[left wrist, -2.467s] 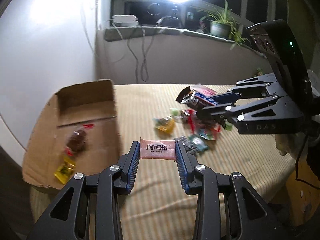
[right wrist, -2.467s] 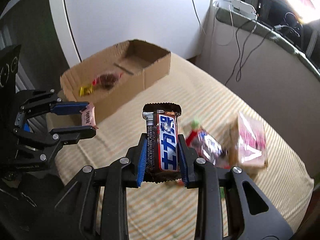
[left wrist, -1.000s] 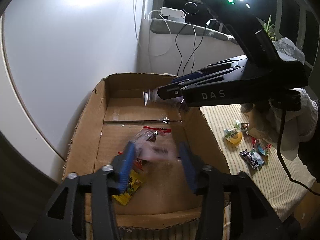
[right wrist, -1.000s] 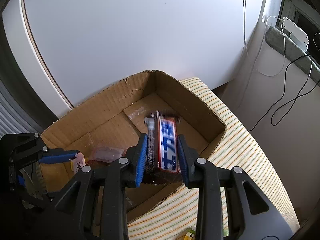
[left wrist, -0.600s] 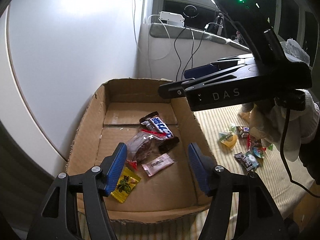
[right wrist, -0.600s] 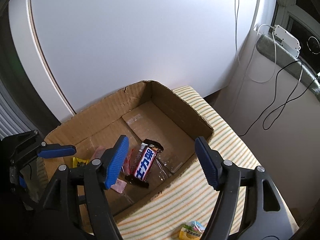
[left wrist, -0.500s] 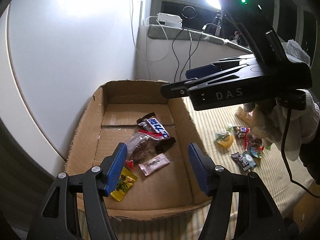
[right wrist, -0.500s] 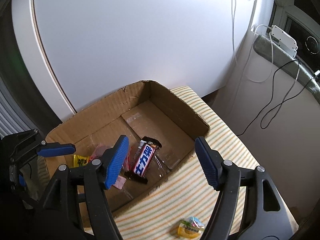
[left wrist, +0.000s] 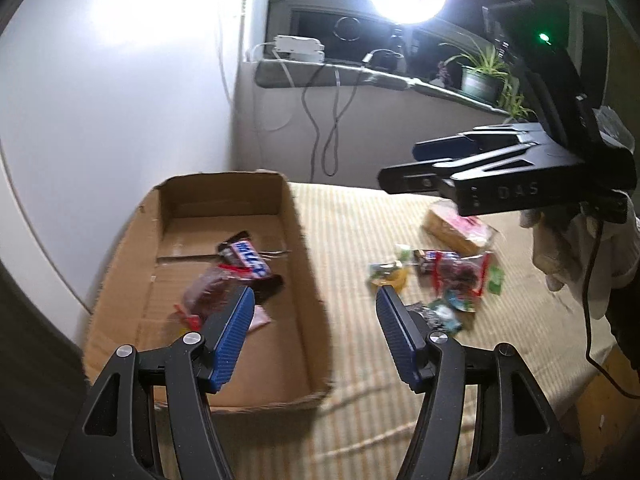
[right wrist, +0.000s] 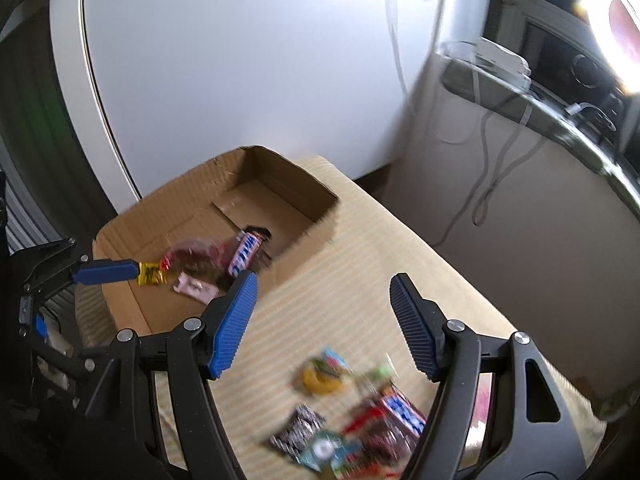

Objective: Organize snacks
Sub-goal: 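Return both tools from the box toward the remaining snacks, then grasp the black candy packet with the left tool while the right tool grasps the red-ended treat bag, then carry both snacks over the box and open both tools to drop them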

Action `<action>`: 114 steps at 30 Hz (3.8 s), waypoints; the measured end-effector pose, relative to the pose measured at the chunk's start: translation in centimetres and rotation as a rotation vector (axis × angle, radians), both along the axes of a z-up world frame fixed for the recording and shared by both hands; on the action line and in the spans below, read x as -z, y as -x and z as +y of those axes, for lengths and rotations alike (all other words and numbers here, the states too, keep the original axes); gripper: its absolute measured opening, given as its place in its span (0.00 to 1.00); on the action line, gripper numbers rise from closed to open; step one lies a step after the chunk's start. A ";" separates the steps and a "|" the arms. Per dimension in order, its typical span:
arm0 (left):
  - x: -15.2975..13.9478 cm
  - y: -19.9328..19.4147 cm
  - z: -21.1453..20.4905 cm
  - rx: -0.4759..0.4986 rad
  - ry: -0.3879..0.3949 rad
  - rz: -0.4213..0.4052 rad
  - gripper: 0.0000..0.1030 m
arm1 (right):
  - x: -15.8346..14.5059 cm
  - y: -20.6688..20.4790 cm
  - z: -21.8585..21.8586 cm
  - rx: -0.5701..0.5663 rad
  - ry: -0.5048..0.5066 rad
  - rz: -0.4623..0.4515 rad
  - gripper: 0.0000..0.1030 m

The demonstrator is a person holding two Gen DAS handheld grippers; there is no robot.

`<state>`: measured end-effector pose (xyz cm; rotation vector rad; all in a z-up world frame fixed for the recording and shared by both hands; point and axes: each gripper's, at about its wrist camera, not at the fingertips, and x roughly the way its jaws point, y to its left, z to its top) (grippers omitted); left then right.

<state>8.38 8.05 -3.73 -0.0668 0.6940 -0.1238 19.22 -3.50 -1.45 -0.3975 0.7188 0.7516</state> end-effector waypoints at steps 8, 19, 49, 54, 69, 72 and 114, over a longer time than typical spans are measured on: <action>0.5 -0.1 -3.7 0.072 0.006 0.012 0.60 | 1.1 1.8 -7.4 0.089 -0.017 0.022 0.69; 2.9 -1.3 -8.0 0.153 0.049 0.087 0.48 | 5.1 1.8 -13.1 0.167 -0.030 0.130 0.69; 7.8 -5.4 -11.3 0.150 -0.015 0.215 0.27 | 10.6 -1.0 -10.6 0.116 -0.043 0.267 0.47; 7.9 -5.4 -11.4 0.148 -0.022 0.211 0.24 | 10.6 -1.1 -10.2 0.112 -0.038 0.262 0.39; 7.1 -4.4 -10.6 0.134 0.015 0.196 0.24 | 9.1 0.9 -11.5 0.135 -0.063 0.211 0.25; 6.5 -4.0 -10.3 0.131 0.022 0.184 0.24 | 8.5 1.4 -11.7 0.142 -0.071 0.192 0.25; 1.4 -0.7 6.5 -0.187 0.048 0.017 0.24 | 1.3 -0.9 3.9 0.000 -0.099 0.037 0.25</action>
